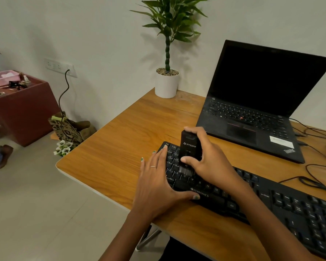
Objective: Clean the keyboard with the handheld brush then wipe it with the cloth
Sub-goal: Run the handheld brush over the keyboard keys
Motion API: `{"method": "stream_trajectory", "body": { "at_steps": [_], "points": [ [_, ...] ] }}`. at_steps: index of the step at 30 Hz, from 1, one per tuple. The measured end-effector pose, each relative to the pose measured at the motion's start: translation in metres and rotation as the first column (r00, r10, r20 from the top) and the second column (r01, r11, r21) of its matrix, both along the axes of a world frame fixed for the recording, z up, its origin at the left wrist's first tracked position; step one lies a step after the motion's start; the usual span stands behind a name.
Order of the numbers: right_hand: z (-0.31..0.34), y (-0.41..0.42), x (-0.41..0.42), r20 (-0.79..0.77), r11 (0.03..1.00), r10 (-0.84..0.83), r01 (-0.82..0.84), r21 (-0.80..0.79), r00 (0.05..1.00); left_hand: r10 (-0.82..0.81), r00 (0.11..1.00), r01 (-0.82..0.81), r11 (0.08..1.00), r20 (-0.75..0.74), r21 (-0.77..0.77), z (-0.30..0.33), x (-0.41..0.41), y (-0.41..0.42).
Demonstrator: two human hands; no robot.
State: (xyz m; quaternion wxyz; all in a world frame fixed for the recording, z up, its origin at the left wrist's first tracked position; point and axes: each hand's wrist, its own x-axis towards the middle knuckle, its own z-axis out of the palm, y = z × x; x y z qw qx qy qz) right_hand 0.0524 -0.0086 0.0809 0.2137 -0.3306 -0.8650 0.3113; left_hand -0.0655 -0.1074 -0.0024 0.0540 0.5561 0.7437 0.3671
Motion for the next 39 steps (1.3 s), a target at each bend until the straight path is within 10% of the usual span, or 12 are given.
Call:
{"method": "stream_trajectory", "body": {
  "at_steps": [27, 39],
  "points": [
    [0.001, -0.008, -0.005, 0.019, 0.979, 0.194, -0.193, -0.06, 0.981, -0.003, 0.999, 0.003, 1.0, 0.035, 0.01, 0.001, -0.001, 0.0],
    [0.001, 0.015, 0.007, 0.03, 0.996, 0.001, -0.003, 0.085, 1.0, 0.002, 1.0, -0.002, 1.0, 0.002, -0.008, 0.0, -0.001, -0.001]
  ]
}}
